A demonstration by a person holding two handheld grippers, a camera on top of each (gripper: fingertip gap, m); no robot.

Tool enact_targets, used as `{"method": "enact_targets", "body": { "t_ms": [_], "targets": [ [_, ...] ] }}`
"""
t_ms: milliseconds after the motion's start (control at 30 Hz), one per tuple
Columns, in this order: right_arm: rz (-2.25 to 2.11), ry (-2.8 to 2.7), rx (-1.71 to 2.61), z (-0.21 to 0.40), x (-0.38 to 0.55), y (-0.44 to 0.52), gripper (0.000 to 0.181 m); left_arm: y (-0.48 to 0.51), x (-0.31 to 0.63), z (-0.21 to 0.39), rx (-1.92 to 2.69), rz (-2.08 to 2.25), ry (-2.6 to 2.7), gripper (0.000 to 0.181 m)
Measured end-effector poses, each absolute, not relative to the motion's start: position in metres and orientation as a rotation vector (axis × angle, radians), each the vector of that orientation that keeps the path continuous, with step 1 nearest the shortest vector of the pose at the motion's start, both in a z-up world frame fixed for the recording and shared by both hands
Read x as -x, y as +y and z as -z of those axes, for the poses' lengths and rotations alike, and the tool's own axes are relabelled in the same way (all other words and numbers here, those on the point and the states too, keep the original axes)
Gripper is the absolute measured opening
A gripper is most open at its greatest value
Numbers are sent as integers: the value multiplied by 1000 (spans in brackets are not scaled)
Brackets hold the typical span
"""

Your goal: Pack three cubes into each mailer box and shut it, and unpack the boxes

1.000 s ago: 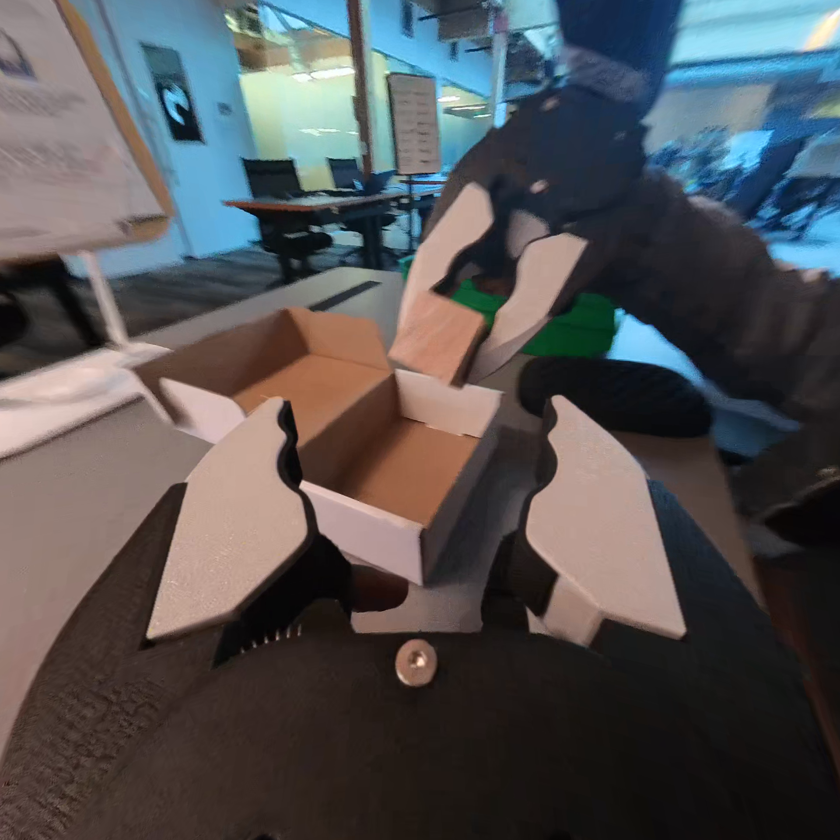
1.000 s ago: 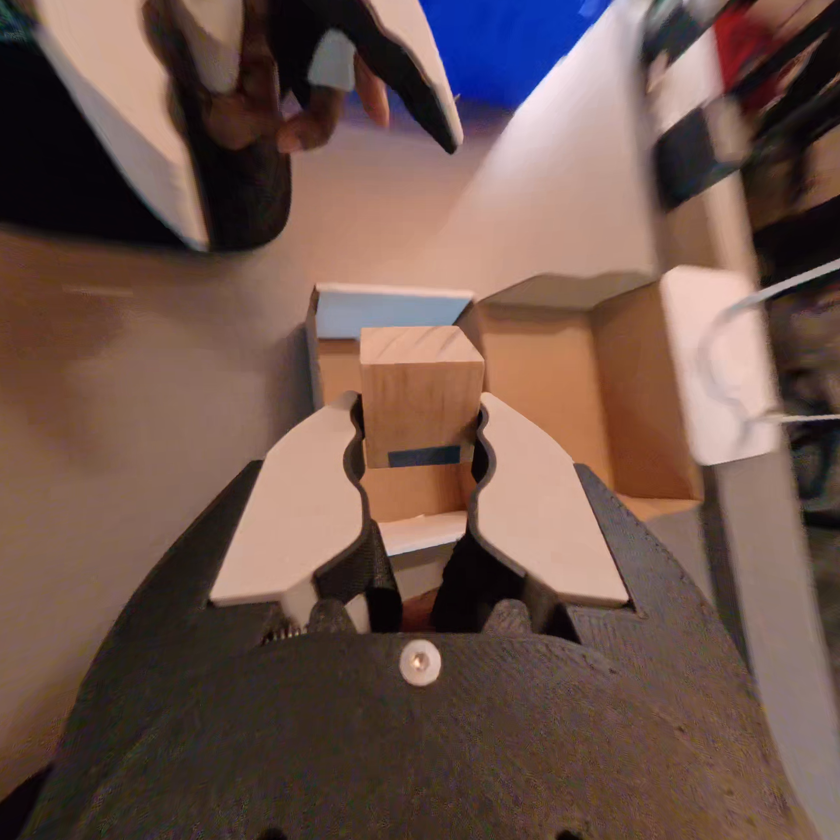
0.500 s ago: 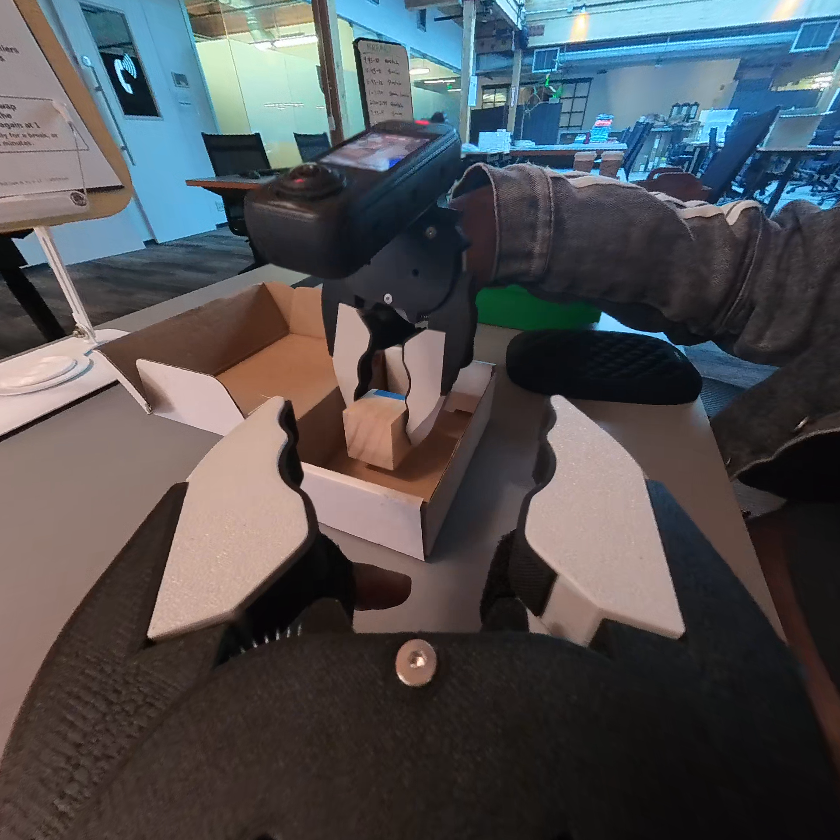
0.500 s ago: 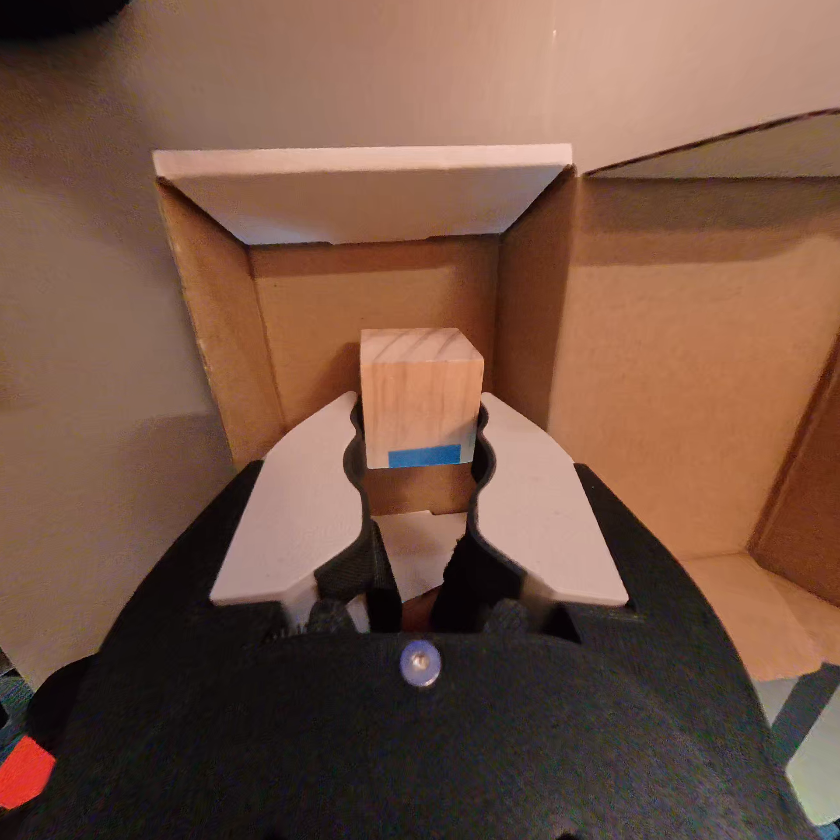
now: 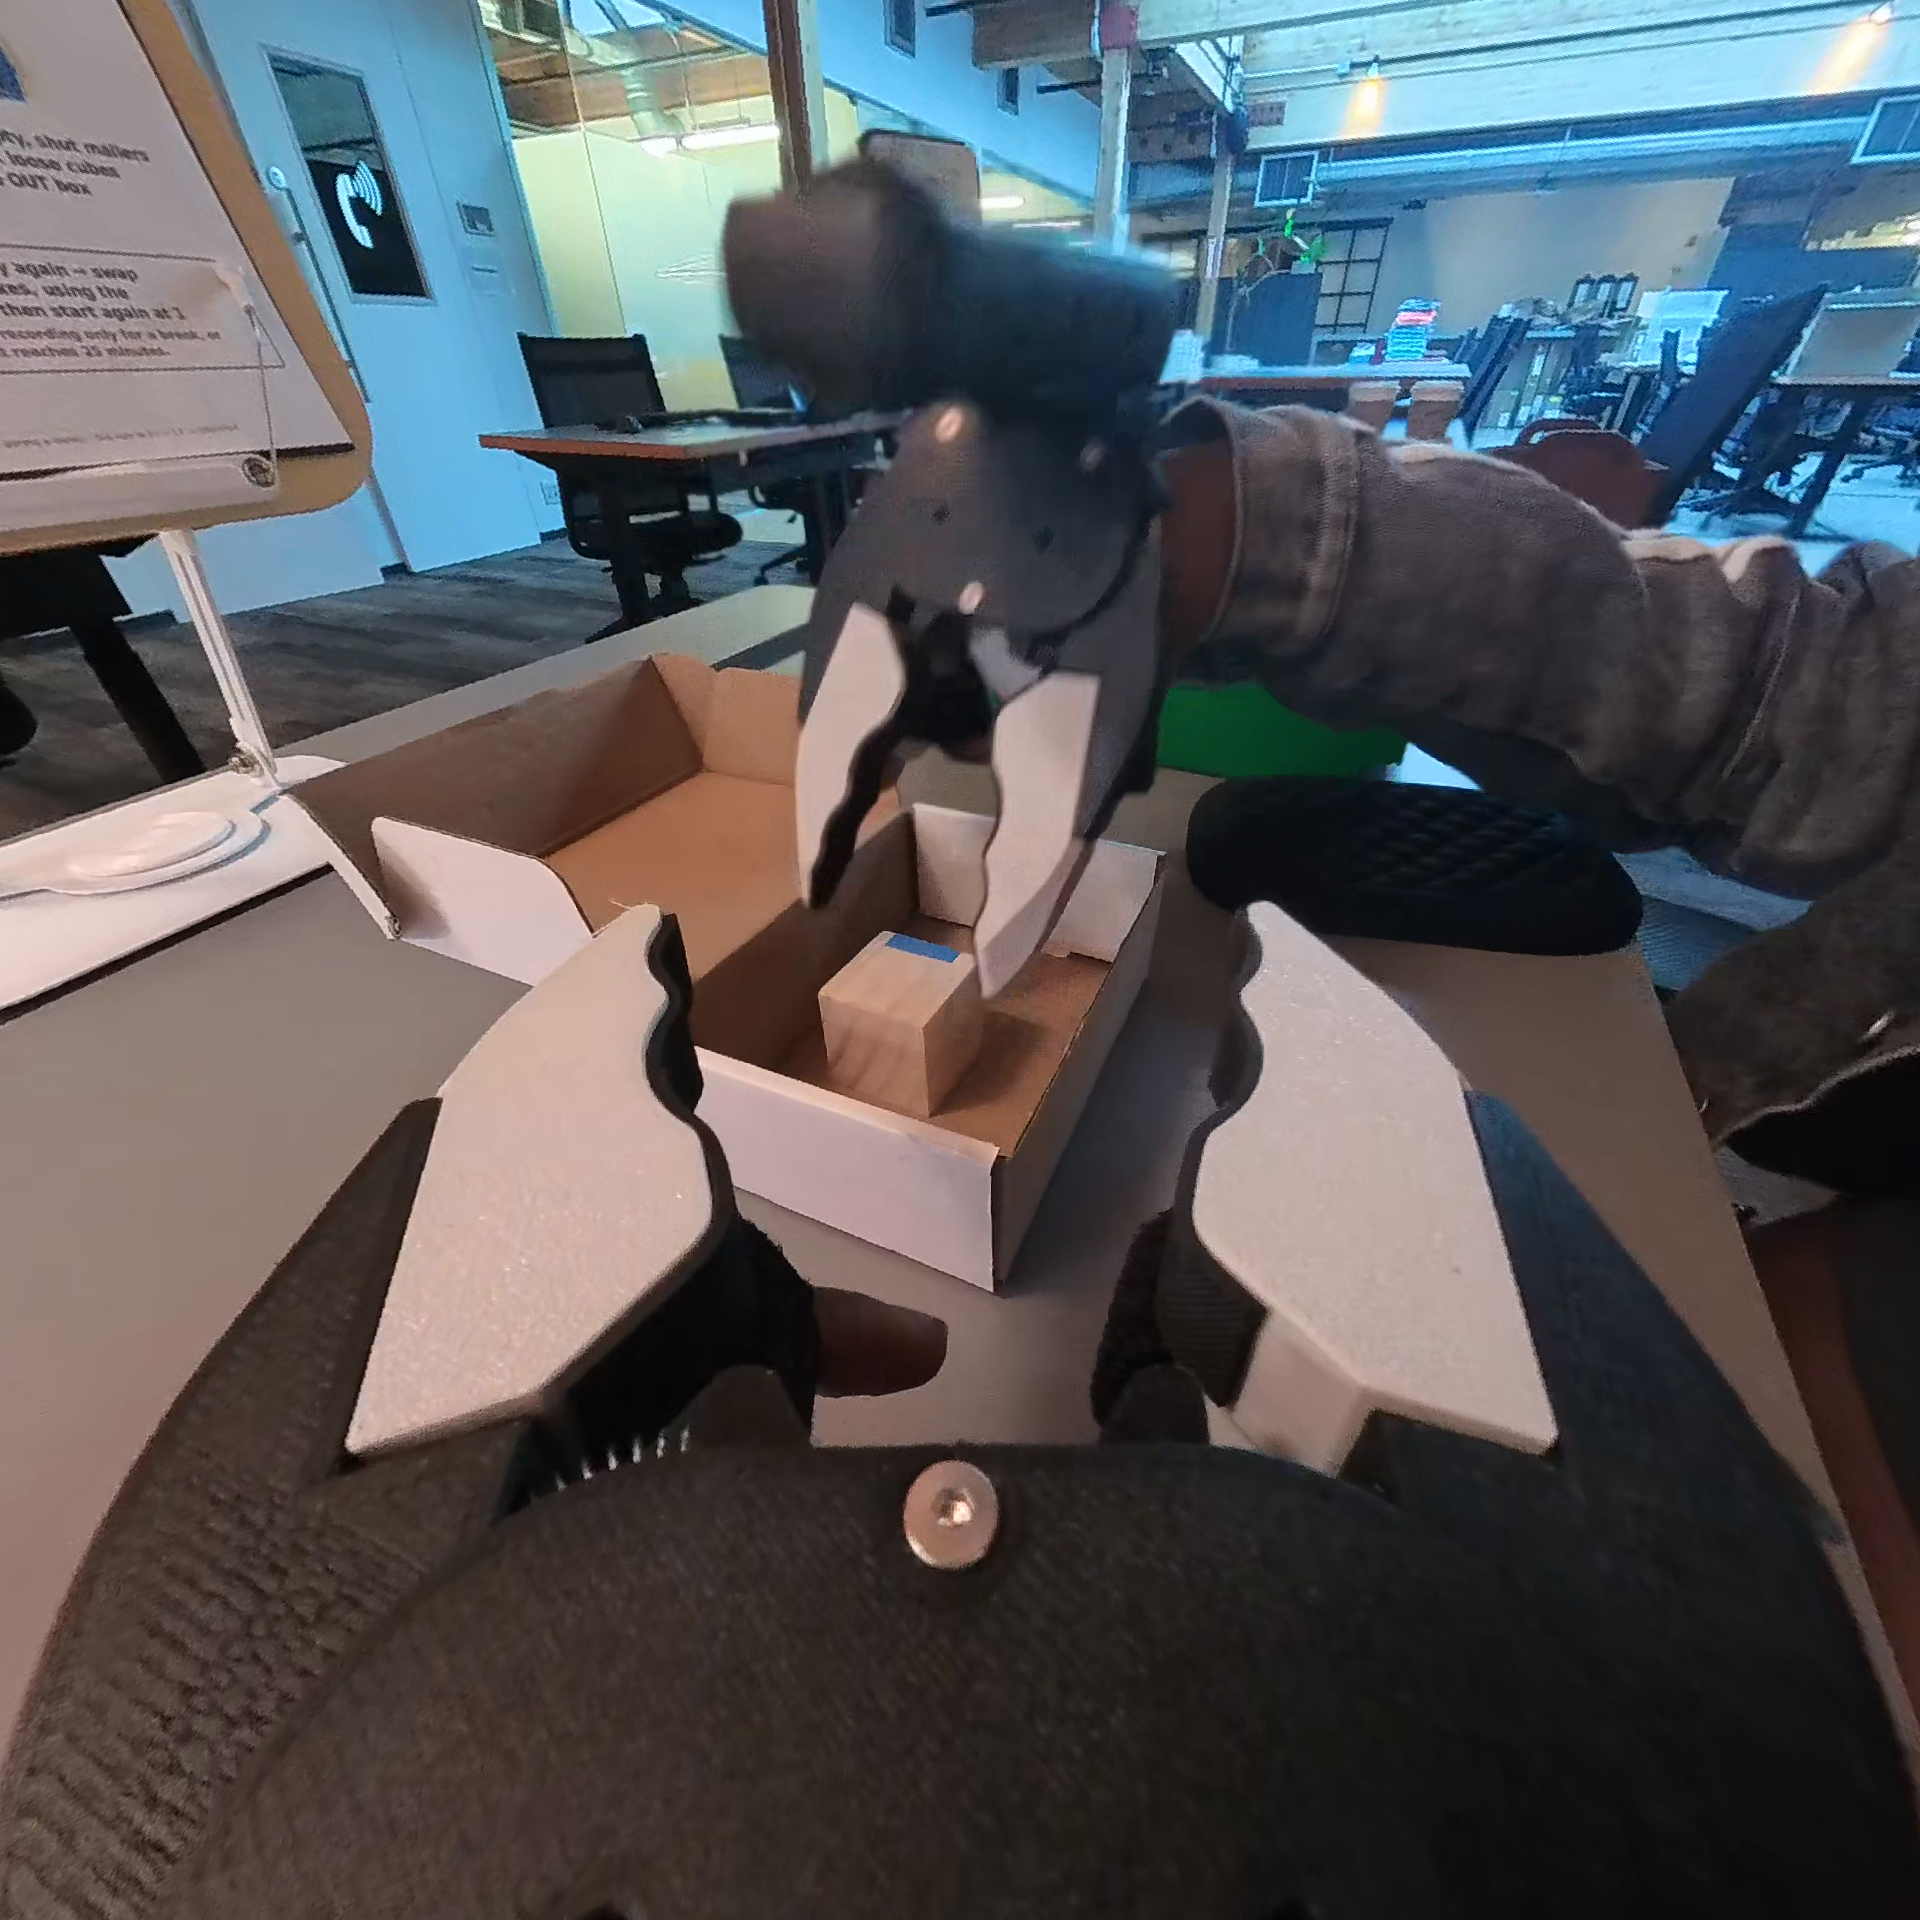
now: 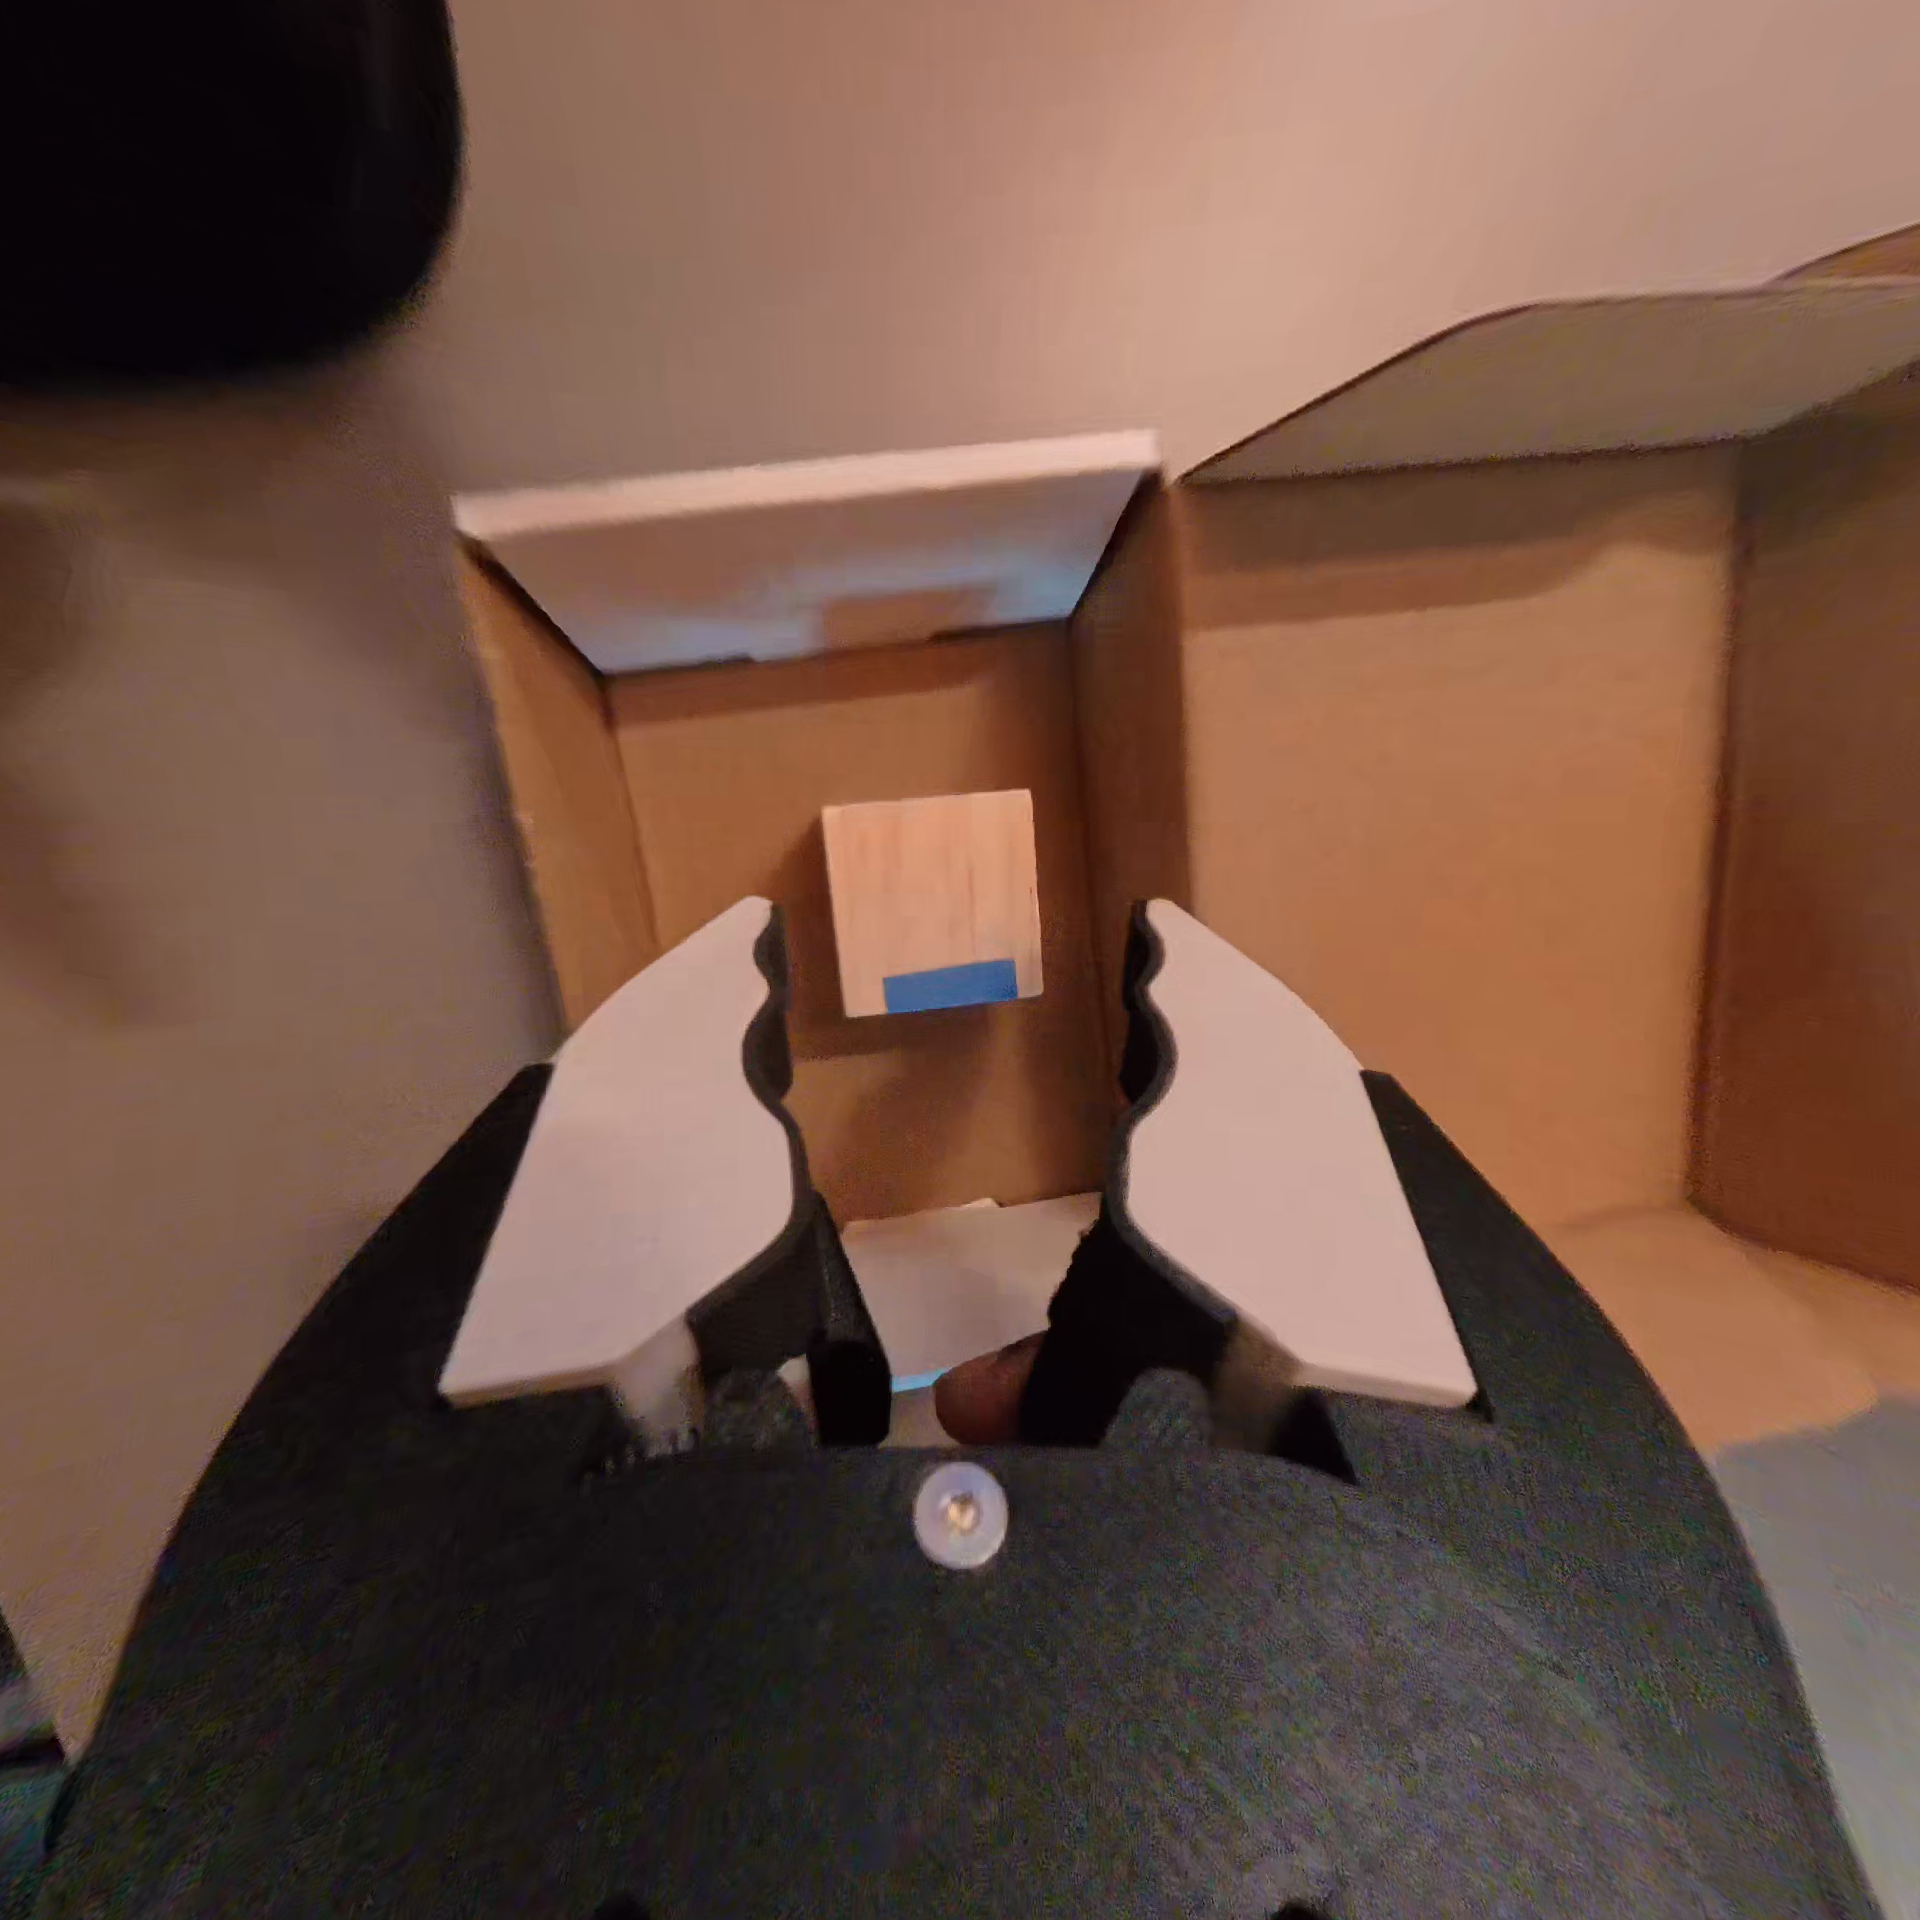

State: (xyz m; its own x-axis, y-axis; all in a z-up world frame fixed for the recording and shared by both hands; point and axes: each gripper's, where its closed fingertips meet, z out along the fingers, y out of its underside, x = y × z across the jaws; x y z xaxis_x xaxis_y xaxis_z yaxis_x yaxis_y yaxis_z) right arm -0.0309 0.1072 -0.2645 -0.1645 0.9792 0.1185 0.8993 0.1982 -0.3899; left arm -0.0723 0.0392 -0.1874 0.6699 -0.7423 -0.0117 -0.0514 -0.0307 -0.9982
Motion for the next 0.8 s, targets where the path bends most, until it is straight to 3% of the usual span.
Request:
{"method": "enact_targets", "body": {
  "t_ms": [33, 200, 400, 667, 800],
  "targets": [
    [-415, -2059, 1749, 253, 31, 104, 65, 39, 72, 188, 1520, 627, 686, 97],
    [-791, -1545, 1569, 197, 6, 95, 82, 40, 72, 187, 1522, 636, 674, 95],
    [-818, -1164, 1420, 188, -47, 95, 95, 41, 73, 187, 1530, 614, 669, 94],
    [-991, -992, 1230, 171, -62, 93, 96, 38, 117, 141, 1567, 421, 522, 92],
    [-1008, -964, 1247, 171, -66, 96, 98, 21, 182, 127, 1725, 248, 502, 72]
  ]
}}
